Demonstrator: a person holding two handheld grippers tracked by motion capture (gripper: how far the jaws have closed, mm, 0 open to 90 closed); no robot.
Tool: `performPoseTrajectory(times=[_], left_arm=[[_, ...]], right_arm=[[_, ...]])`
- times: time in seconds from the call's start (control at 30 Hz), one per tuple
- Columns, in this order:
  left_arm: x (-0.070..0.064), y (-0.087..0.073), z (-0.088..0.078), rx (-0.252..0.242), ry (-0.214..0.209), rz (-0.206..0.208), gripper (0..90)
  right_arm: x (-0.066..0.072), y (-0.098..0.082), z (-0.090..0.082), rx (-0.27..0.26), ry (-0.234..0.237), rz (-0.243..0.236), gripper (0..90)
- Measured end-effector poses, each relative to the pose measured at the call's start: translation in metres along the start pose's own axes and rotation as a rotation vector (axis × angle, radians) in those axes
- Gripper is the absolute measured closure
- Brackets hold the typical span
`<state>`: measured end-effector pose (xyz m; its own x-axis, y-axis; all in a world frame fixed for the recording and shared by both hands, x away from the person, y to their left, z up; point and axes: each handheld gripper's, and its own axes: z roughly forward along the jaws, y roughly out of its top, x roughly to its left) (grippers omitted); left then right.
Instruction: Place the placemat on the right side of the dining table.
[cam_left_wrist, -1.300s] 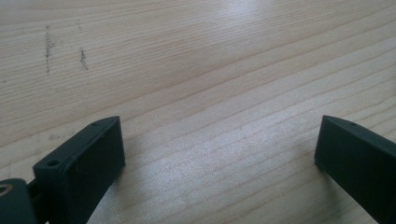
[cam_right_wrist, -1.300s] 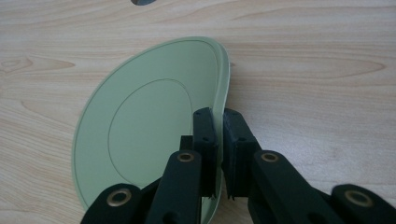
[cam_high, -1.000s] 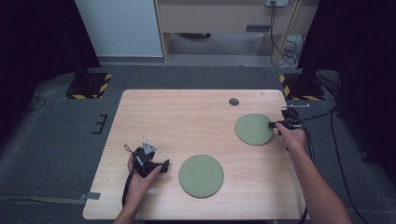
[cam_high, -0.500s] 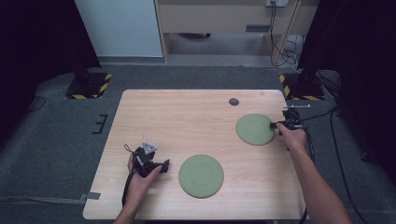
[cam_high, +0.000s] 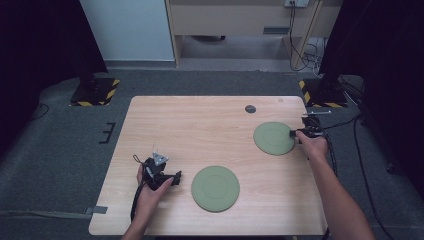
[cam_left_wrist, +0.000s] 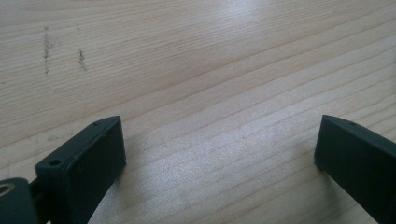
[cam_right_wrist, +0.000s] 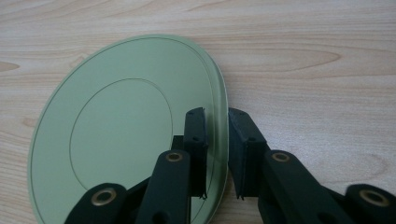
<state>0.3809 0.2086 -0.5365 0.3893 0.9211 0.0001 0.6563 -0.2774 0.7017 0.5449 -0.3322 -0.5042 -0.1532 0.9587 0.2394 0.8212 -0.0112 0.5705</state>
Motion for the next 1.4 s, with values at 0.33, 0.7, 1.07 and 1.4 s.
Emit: performPoseTrajectory(times=[0.33, 0.7, 1.07, 1.4], left_arm=[[0.000, 0.000, 0.000, 0.000, 0.000, 0.002, 1.5], [0.000, 0.000, 0.000, 0.000, -0.002, 0.002, 1.5], [0.000, 0.000, 0.000, 0.000, -0.004, 0.002, 1.5], [0.000, 0.000, 0.000, 0.000, -0.004, 0.002, 1.4]], right_arm=[[-0.003, -0.001, 0.004, 0.003, -0.013, 0.011, 75.6], [-0.008, -0.002, 0.002, -0.001, -0.026, 0.026, 70.4], [0.000, 0.002, -0.001, -0.018, -0.031, 0.022, 56.0], [0.016, 0.012, -0.006, -0.041, -0.036, 0.015, 25.5]])
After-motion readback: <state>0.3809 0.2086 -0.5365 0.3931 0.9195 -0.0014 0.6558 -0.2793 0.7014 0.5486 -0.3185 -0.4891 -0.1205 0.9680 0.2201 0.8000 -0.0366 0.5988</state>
